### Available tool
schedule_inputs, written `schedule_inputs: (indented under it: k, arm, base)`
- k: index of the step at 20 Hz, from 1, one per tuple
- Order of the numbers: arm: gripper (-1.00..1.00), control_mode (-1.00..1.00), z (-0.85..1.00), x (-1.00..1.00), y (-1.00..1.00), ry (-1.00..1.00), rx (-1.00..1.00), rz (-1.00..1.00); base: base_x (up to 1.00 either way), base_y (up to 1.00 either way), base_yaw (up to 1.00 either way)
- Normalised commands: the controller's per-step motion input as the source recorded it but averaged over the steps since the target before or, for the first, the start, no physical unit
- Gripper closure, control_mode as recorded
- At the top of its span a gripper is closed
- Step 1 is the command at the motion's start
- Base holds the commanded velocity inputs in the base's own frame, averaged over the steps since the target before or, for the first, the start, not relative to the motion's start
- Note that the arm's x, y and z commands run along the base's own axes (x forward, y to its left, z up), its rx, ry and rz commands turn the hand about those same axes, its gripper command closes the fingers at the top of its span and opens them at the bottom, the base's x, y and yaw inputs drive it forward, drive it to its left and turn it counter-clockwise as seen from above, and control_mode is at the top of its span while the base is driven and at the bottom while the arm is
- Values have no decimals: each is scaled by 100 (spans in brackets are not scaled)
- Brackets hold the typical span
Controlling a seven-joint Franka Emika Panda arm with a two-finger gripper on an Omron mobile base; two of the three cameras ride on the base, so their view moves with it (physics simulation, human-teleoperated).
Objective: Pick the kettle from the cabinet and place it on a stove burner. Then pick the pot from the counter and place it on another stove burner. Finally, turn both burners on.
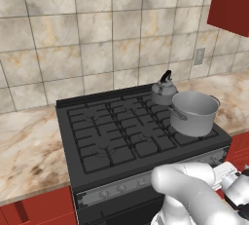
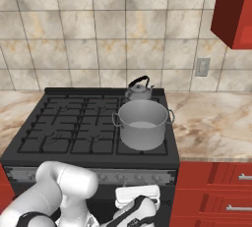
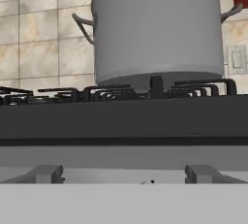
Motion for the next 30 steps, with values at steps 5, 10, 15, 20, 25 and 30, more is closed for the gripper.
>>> schedule_inputs:
  k: [5,10,15,20,25,30]
  arm:
    - [-100,-100,-14,11,0,-2,0,0]
    - [-100,-100,-13,11,0,-1,0,0]
    - [-100,-100,-8,9,-11,-2,1,0]
    - [-100,-100,-10,11,-10,-1,0,0]
    - [-100,-100,-10,7,-2,-2,0,0]
    - [-100,-100,-7,3,0,-3,0,0]
  base:
    - [0,0,0]
    - [0,0,0]
    - [0,0,0]
    - [0,0,0]
    - [0,0,0]
    - [0,0,0]
